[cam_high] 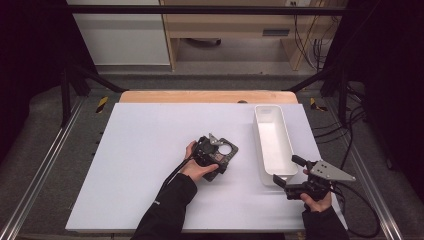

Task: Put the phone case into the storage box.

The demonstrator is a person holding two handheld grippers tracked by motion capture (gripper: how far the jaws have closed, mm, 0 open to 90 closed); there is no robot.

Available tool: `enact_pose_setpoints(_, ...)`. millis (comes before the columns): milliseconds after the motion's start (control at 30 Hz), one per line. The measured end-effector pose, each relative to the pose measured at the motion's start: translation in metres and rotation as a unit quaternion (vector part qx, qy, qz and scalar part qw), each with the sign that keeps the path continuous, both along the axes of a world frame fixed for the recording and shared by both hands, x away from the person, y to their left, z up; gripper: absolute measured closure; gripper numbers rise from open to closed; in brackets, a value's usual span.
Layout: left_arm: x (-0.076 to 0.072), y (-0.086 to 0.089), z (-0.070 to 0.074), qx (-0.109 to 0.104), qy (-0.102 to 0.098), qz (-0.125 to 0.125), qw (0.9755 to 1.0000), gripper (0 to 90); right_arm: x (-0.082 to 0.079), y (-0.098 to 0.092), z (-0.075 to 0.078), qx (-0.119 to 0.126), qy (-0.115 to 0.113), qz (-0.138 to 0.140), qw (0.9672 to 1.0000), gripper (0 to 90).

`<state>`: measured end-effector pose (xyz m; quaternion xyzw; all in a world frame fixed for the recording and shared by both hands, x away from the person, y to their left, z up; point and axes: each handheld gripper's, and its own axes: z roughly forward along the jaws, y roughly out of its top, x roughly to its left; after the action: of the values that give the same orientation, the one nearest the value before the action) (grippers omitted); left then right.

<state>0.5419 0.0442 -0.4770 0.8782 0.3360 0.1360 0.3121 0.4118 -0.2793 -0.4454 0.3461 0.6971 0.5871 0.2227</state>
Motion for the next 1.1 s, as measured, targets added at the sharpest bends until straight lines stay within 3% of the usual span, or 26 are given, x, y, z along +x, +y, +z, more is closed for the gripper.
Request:
enact_pose_setpoints(267, -0.0003, -0.003, -0.0024, 0.011, 0.005, -0.003, 0.9999, 6.1, 0.0, -0.0001, 0.0001, 0.001, 0.0, 0.0, 1.0, 0.3)
enact_pose_setpoints(1100, 0.0001, -0.0045, -0.0005, 0.014, 0.014, 0.009, 0.9998, 10.0, 0.0003, -0.0004, 0.0001, 0.002, 0.0, 0.0, 1.0, 0.3)
